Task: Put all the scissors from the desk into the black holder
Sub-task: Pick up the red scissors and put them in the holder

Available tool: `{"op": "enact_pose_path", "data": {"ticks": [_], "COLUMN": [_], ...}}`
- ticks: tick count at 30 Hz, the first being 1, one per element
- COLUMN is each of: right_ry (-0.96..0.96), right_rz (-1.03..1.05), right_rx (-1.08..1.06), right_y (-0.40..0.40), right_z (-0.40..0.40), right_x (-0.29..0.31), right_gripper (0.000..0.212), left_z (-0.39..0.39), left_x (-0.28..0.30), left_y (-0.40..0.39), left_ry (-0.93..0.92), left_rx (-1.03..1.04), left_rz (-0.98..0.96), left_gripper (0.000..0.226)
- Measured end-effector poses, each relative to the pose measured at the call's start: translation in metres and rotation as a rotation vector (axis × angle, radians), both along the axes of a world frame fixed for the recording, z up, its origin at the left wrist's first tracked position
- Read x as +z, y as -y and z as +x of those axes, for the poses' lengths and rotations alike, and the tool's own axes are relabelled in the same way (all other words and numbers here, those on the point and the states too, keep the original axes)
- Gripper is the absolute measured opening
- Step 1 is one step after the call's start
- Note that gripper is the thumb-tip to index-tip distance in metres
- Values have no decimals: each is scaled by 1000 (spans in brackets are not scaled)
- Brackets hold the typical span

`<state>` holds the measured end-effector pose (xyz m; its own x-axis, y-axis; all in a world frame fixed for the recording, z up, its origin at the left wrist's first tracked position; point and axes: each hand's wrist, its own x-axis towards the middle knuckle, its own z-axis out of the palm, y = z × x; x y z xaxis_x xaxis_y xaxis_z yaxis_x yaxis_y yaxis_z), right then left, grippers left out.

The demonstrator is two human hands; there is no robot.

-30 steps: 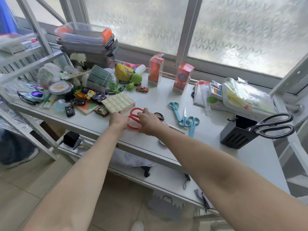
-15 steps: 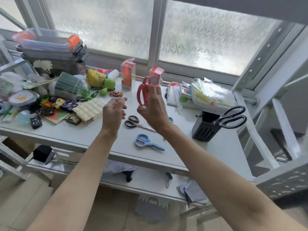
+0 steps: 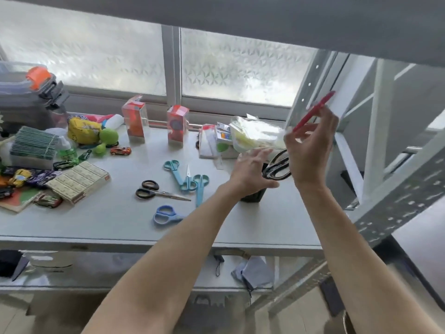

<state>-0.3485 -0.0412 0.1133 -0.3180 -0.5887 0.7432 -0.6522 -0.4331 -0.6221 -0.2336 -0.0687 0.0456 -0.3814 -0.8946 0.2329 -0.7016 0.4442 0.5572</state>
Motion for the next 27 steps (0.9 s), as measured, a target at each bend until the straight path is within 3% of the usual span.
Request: {"op": "enact_pose_path", "data": {"ticks": [4,10,15,21,27], "right_ry": [135,200,230,321,13], "right_rz": [109,338,353,402,581], "right_rx": [-101,42,193,307,379], "right_y": [-7,-14,-13,-5,15], "right_z": [-39,-61,-51,-52,-42], "right_x": [-8,-35,-35,-35,-49], "right_gripper": [61,52,44,44,55], "left_z": [-23,-16,-9,13,29], "left_x": [-3,-7,-19,-22,-27], "left_y": [16,28,32,34,36], "left_ry": [123,98,-70,-358,-515], "left_rx": [22,47,7,-59,-66], "left_rz": [75,174,257,382,461], "left_gripper": [107,98,100,80,77]}}
